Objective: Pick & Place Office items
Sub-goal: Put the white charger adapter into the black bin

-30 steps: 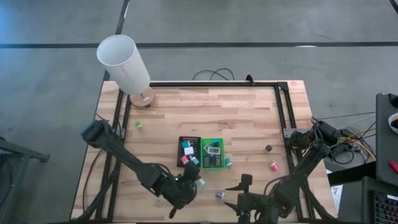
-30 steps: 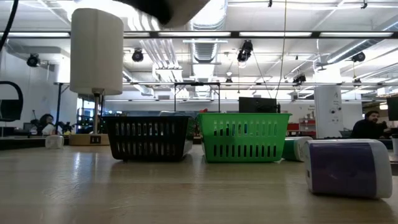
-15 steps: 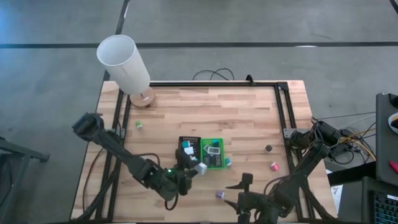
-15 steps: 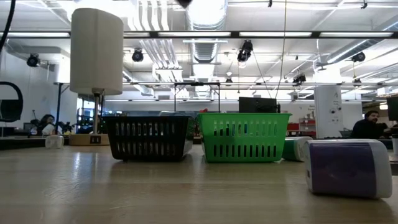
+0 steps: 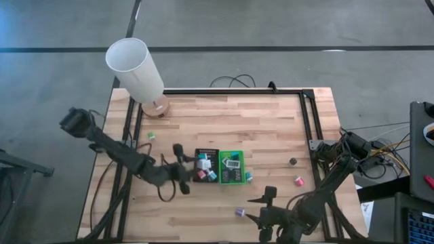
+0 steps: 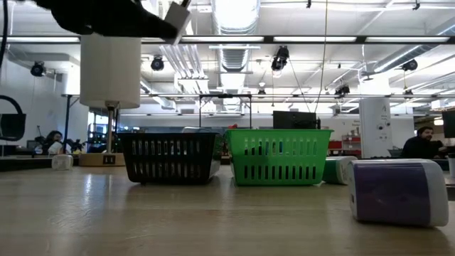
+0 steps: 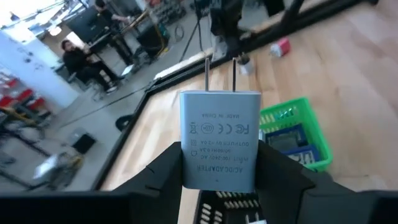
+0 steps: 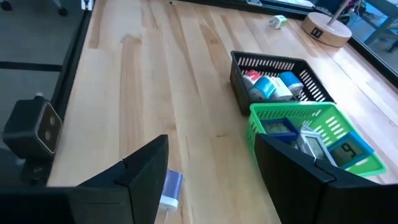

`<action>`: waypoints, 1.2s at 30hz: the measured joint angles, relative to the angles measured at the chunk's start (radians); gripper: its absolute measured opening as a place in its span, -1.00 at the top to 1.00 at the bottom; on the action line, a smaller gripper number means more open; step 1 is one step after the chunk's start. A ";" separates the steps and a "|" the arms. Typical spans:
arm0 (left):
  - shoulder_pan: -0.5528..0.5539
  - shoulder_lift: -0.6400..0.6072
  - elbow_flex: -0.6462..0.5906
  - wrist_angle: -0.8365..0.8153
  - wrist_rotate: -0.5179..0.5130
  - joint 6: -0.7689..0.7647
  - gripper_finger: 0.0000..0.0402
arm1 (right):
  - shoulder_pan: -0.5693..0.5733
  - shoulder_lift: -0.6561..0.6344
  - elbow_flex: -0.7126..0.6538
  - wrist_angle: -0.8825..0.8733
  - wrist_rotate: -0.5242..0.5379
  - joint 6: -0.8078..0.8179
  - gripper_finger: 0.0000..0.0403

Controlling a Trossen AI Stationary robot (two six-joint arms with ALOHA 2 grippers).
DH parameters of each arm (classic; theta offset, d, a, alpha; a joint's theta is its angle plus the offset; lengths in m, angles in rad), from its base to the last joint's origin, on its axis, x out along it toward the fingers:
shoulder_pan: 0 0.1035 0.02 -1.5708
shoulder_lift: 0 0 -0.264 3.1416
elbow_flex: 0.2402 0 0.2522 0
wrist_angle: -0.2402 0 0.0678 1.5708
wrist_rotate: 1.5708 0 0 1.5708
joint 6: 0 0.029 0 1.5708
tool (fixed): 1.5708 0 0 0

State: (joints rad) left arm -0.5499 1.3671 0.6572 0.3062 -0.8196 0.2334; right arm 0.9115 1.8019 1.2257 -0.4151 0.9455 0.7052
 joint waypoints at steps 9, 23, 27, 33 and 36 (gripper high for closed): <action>0.111 -0.079 -0.196 0.181 0.118 -0.182 0.22 | 0.000 0.000 -0.006 0.001 0.000 0.002 -0.18; 0.191 -0.041 -0.203 0.182 0.233 -0.310 0.22 | 0.000 0.000 -0.015 0.003 0.000 0.022 -0.18; 0.198 -0.017 -0.204 0.180 0.237 -0.320 0.22 | 0.000 0.000 -0.017 0.003 0.000 0.022 -0.18; 0.226 0.045 -0.204 0.172 0.274 -0.344 0.22 | 0.000 0.000 -0.017 0.005 0.000 0.024 -0.18; 0.245 0.076 -0.204 0.172 0.278 -0.355 0.22 | 0.000 0.000 -0.019 0.004 0.000 0.028 -0.18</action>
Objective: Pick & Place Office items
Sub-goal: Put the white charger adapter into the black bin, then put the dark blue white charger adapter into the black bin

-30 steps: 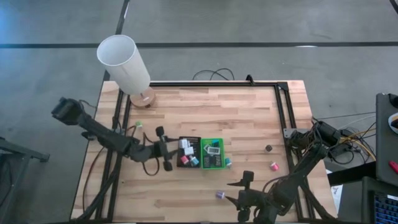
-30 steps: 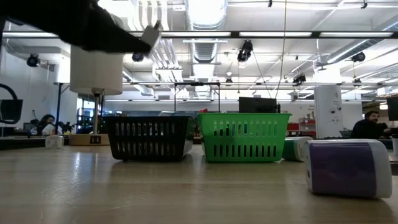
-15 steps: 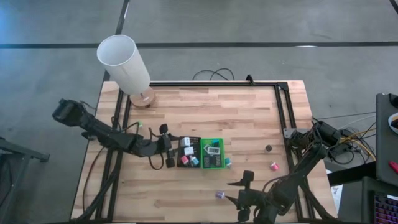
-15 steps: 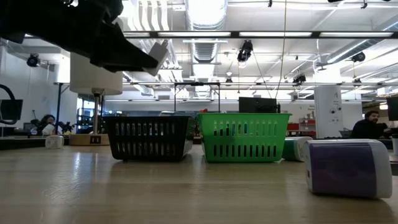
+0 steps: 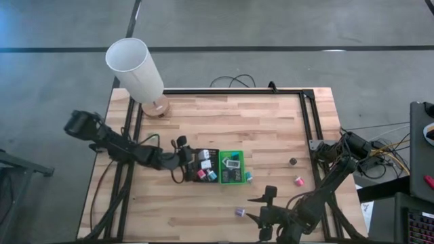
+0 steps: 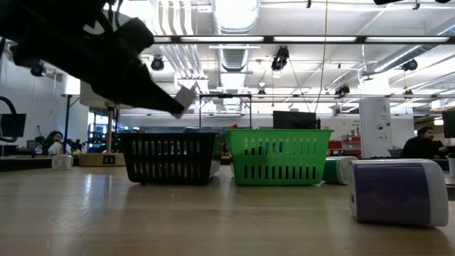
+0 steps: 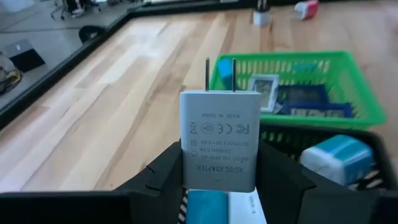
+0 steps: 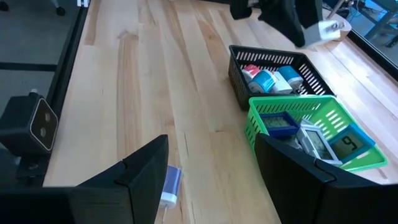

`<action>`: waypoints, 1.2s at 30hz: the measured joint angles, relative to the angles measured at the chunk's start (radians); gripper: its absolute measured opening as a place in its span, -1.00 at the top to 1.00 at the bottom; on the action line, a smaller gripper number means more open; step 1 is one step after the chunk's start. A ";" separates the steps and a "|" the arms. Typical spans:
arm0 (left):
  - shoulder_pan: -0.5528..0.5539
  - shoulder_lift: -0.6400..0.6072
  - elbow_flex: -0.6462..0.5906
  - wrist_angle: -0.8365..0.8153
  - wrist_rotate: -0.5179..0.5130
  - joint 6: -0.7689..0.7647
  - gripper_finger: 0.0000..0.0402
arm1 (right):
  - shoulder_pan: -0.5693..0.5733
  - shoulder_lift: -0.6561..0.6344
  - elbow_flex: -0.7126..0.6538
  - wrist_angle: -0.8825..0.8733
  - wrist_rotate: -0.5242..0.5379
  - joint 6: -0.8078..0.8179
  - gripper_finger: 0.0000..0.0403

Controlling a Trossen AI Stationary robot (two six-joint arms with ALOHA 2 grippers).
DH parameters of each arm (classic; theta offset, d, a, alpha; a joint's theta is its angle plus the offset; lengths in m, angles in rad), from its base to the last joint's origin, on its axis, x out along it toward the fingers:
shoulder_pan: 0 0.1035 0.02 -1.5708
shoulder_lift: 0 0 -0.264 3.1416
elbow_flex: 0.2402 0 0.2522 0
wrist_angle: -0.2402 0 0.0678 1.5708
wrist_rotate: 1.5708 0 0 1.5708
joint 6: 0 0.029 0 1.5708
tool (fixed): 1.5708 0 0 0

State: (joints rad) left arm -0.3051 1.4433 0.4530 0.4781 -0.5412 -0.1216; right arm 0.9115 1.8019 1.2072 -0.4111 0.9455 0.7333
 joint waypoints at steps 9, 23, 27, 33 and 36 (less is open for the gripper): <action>0.035 0.070 0.007 0.000 0.082 -0.047 0.22 | 0.000 0.000 -0.007 0.002 0.000 0.001 -0.18; 0.035 0.074 0.009 0.040 0.187 -0.140 -0.43 | 0.000 -0.001 -0.027 0.002 -0.001 0.020 -0.18; 0.035 0.074 0.009 0.084 0.247 -0.141 -0.46 | 0.000 -0.001 -0.027 0.002 -0.001 0.020 -0.18; 0.034 0.074 0.009 0.267 0.440 -0.141 -0.46 | 0.000 -0.001 -0.021 0.000 -0.003 0.020 -0.18; 0.020 0.073 0.034 0.337 0.541 -0.152 -0.46 | 0.005 -0.003 -0.018 -0.004 -0.003 0.016 -0.18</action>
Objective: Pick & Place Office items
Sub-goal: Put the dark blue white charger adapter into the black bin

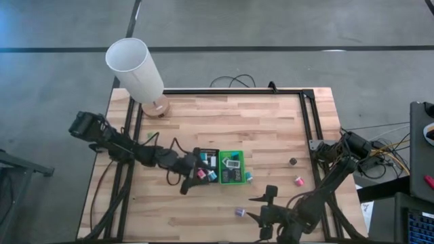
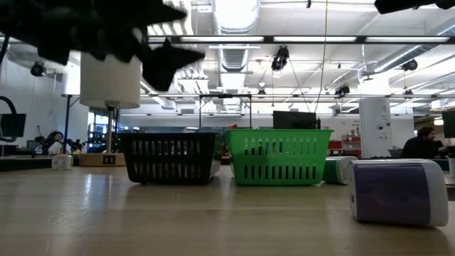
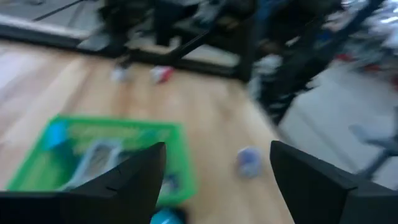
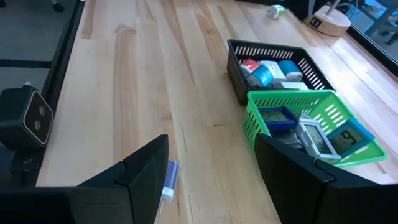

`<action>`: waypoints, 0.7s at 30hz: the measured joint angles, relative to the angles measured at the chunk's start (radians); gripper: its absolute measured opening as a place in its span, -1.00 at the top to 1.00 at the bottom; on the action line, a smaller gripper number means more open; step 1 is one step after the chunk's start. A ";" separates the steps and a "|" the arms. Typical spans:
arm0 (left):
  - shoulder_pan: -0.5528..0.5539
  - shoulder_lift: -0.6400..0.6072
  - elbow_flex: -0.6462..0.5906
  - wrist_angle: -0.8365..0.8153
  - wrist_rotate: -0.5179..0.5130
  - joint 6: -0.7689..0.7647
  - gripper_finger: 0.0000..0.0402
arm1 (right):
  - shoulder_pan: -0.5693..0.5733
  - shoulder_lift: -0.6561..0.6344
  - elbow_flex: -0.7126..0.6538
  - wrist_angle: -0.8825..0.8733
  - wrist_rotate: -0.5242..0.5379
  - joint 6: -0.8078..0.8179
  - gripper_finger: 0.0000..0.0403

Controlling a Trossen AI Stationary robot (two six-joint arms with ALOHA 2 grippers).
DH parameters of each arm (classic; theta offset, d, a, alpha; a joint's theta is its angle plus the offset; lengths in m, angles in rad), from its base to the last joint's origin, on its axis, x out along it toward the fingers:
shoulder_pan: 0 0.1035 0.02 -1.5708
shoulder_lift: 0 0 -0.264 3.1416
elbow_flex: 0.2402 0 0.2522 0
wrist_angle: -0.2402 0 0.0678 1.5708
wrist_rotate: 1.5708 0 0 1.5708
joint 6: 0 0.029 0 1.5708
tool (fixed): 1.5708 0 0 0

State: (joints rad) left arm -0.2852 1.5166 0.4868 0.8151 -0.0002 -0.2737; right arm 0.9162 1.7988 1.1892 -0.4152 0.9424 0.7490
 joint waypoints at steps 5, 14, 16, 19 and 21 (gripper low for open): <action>-0.082 0.010 0.096 -0.020 0.027 0.052 -0.45 | 0.001 -0.029 0.000 -0.020 -0.001 0.006 -0.18; -0.234 0.153 0.433 -0.385 0.037 0.173 -0.45 | 0.000 -0.131 0.002 -0.058 -0.002 0.002 -0.18; -0.234 0.192 0.518 -0.532 0.034 0.190 -0.45 | 0.000 -0.153 0.002 -0.061 -0.002 -0.018 -0.18; -0.230 0.227 0.597 -0.727 0.027 0.204 -0.45 | 0.000 -0.183 0.002 -0.066 -0.002 -0.069 -0.18; -0.230 0.228 0.619 -0.816 0.016 0.199 -0.45 | 0.000 -0.198 0.002 -0.087 -0.002 -0.117 -0.18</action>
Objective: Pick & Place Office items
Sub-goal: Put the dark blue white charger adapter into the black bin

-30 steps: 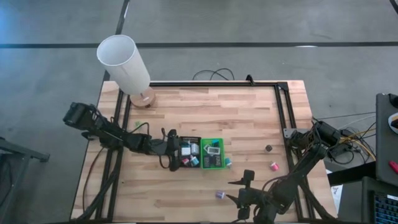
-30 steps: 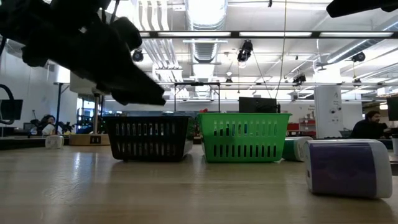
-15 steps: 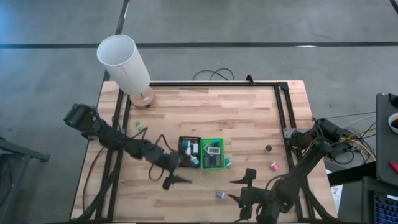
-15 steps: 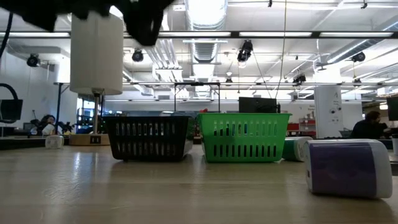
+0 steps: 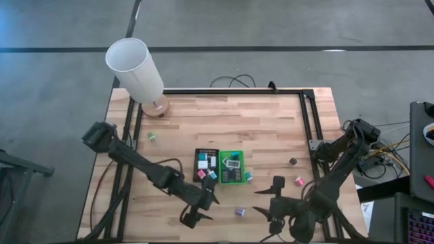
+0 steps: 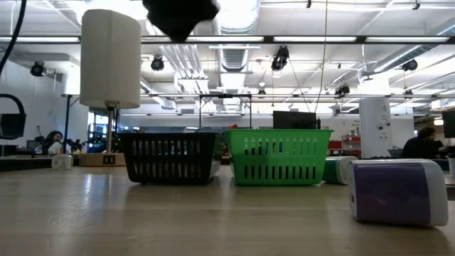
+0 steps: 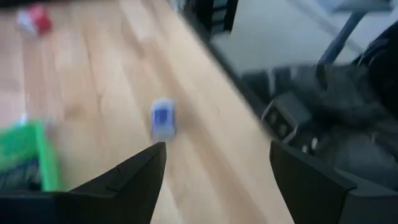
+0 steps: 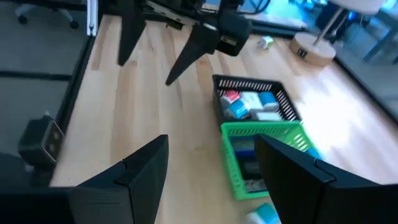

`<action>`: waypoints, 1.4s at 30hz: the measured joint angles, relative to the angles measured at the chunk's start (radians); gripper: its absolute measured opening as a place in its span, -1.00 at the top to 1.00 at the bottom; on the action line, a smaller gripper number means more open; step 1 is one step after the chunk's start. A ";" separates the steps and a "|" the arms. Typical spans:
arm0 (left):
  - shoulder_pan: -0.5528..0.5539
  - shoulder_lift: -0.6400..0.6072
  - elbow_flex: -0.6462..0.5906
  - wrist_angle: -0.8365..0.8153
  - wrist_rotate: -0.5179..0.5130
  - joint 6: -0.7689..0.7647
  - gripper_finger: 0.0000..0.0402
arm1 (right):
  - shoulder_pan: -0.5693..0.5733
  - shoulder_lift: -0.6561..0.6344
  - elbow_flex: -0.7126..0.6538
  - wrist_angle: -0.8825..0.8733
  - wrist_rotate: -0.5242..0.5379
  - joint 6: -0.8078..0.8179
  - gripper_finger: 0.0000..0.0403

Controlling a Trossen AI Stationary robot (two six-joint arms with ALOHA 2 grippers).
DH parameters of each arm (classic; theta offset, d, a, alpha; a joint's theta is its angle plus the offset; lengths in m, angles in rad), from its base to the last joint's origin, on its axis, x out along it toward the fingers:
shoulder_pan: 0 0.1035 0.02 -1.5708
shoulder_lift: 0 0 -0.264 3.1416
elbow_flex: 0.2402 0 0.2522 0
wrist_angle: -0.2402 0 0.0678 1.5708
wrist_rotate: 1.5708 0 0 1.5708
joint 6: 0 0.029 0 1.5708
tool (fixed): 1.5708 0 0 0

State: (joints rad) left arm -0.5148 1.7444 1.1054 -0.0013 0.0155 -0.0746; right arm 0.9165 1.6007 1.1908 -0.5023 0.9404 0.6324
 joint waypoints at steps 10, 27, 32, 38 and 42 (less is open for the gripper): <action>-0.046 -0.192 0.013 -0.514 -0.300 -0.176 -0.45 | -0.016 0.014 -0.001 -0.077 -0.208 -0.058 -0.18; -0.129 -0.307 -0.016 -0.542 -0.595 -0.223 -0.45 | -0.279 0.168 -0.001 -0.062 -1.021 0.249 -0.17; -0.130 -0.306 -0.017 -0.564 -0.605 -0.239 -0.45 | -0.302 0.193 -0.001 -0.057 -0.980 0.241 -0.17; -0.129 -0.305 -0.018 -0.598 -0.614 -0.274 -0.45 | -0.319 0.216 -0.001 -0.017 -0.864 0.150 -0.17; -0.129 -0.305 -0.018 -0.654 -0.614 -0.301 -0.45 | -0.325 0.218 -0.002 0.061 -0.827 0.131 -0.17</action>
State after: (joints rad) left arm -0.6437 1.4391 1.0877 -0.6549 -0.5987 -0.3755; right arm 0.5915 1.8183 1.1892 -0.4408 0.1138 0.7631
